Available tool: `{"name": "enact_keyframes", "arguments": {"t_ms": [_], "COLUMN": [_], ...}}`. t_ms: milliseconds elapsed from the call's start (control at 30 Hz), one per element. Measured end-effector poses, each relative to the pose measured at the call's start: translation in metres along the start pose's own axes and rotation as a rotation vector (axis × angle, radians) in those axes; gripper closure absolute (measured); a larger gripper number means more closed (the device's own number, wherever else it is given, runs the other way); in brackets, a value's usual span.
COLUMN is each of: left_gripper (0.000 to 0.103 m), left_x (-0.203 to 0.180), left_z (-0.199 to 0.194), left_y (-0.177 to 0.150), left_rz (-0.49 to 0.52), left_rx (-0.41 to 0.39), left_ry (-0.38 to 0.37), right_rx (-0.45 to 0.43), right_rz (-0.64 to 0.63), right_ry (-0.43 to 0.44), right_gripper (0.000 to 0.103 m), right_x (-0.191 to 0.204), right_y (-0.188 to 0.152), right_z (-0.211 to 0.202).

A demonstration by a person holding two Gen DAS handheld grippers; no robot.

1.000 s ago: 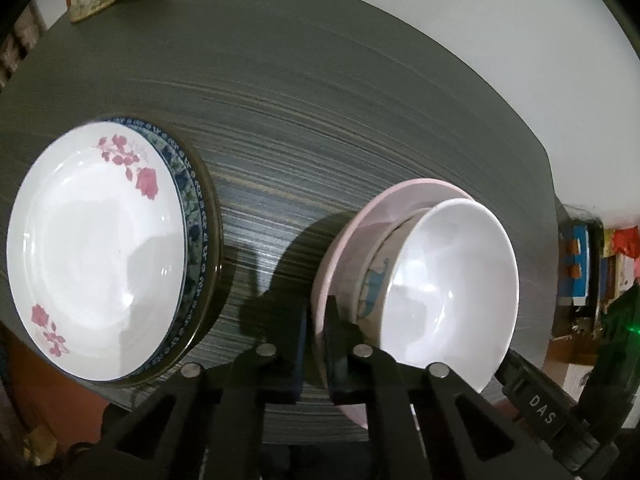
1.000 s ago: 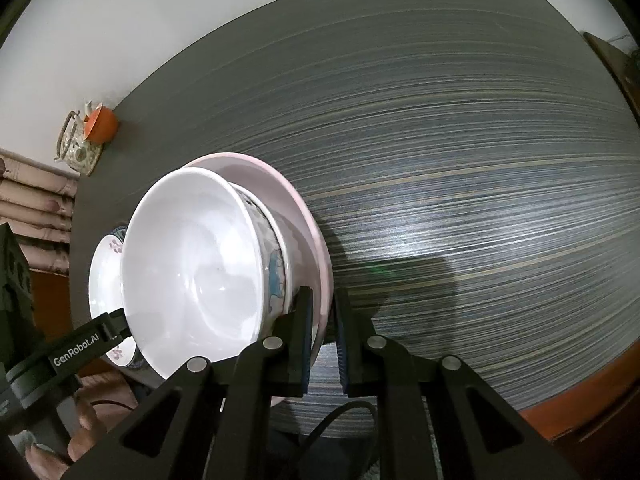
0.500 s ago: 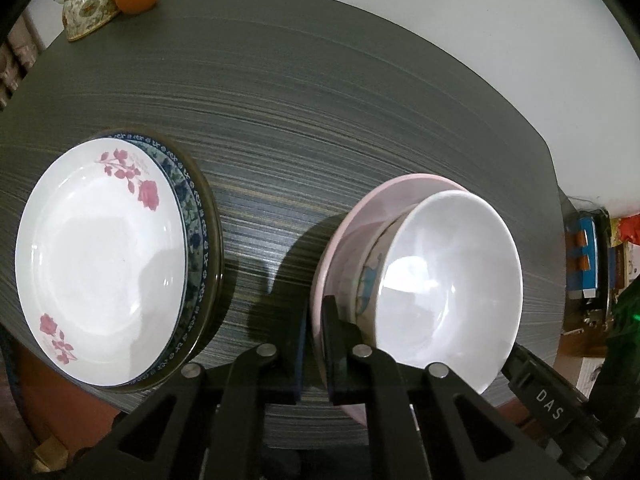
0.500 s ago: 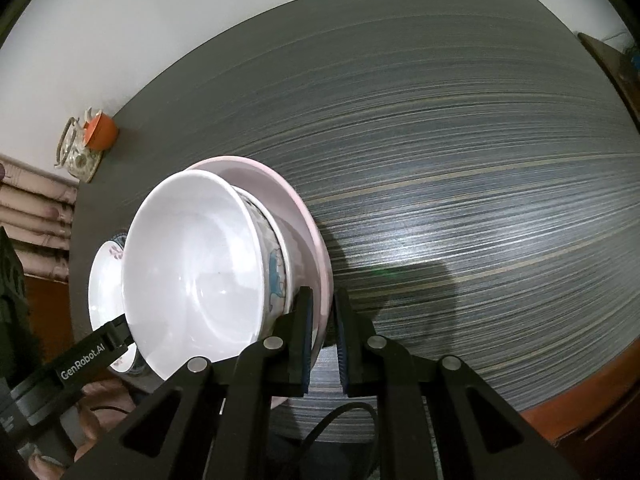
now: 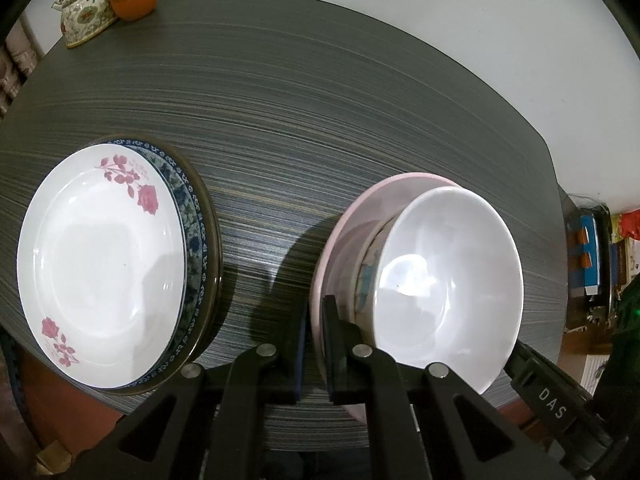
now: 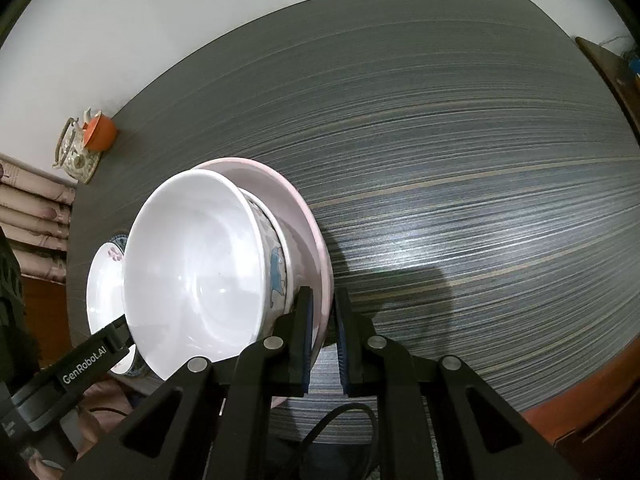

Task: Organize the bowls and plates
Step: 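Carry the bowl stack onto the pink-flowered plate stack and lower it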

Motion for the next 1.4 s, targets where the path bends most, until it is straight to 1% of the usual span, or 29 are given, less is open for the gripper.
{"name": "enact_keyframes", "arguments": {"t_ms": [467,800,1167,1400], "left_gripper": [0.098,0.098,0.098,0.098], "left_x": [0.001,0.015,0.057,0.092], "left_z": [-0.006,-0.022,-0.049,-0.064], "left_y": [0.000,0.004,0.011,0.010], "left_rz": [-0.002,-0.020,-0.088,-0.146], "left_rx": [-0.012,-0.038,-0.087,-0.113], "left_ry": [-0.003,-0.012,0.010,0.029], "right_rx": [-0.013,-0.034,-0.039,-0.026], "right_rz": [-0.009,-0.041,-0.127,-0.190], "right_ry": [0.002,0.004,0.033,0.056], "right_gripper": [0.090,0.090,0.090,0.090], "right_x": [0.003,0.017,0.054,0.093], "right_y": [0.000,0.001,0.009,0.008], "right_z": [-0.001,-0.010,-0.018,-0.013]}}
Point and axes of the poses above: each gripper's, at about its wrist camera, not at the fingertips, and z roughly the way its jaws point, x to its left, y to its top, the point moved 3 cm from there along z, roughly the way its jaws point, and after that the axes turned 13 degrees about y, right-handed, at the moved point
